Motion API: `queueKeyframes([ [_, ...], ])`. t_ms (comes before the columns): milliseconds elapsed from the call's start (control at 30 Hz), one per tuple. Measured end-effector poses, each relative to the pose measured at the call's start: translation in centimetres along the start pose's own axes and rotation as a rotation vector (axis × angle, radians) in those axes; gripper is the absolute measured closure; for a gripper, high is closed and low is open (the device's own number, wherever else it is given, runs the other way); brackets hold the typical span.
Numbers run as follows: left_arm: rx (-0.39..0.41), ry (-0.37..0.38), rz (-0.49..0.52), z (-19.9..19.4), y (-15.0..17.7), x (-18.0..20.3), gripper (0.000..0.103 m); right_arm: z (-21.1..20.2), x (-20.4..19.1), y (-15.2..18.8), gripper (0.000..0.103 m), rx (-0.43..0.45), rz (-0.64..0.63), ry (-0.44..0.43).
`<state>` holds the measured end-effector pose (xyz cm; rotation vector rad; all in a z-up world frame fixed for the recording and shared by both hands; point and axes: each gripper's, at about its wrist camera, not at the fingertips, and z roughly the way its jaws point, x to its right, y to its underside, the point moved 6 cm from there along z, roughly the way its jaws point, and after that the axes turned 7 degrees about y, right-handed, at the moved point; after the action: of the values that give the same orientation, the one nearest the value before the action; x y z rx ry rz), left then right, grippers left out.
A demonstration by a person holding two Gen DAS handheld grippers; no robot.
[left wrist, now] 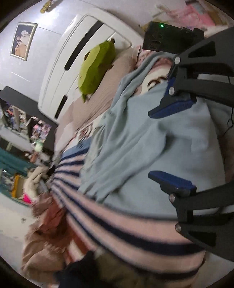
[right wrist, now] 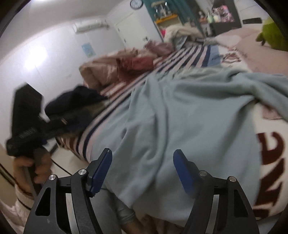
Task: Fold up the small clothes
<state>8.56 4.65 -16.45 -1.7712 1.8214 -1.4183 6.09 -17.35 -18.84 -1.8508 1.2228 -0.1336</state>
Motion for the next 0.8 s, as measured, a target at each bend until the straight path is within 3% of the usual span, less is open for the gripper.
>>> queueKeyframes([
  [133,0.047,-0.026,-0.006,-2.2,0.0,-2.3,0.043,2.2,-2.0,1.3,0.04,-0.074,-0.089,0.07],
  [200,0.059,-0.019,-0.015,-2.8,0.2,-3.1,0.043,2.6,-2.9,1.5,0.066,-0.077,-0.144,0.127],
  [233,0.062,-0.015,-0.018,-3.0,0.4,-3.4,0.043,2.9,-3.0,1.4,0.087,-0.078,-0.166,0.167],
  [267,0.068,-0.012,-0.02,-3.2,0.4,-3.6,0.043,3.0,-3.0,1.4,0.097,-0.076,-0.19,0.228],
  [300,0.072,-0.007,-0.021,-3.3,0.5,-3.9,0.043,2.9,-3.0,1.2,0.097,-0.073,-0.2,0.252],
  [467,0.089,0.023,-0.026,-3.8,0.6,-4.5,0.043,0.6,-2.7,-0.5,0.1,-0.014,-0.178,0.213],
  [700,0.095,0.029,-0.045,-3.7,0.9,-5.3,0.042,-3.1,-0.7,-4.6,0.102,0.079,-0.205,0.327],
  [800,0.089,0.028,-0.044,-3.5,0.9,-5.3,0.041,-3.5,1.5,-6.3,0.102,0.069,-0.261,0.434],
])
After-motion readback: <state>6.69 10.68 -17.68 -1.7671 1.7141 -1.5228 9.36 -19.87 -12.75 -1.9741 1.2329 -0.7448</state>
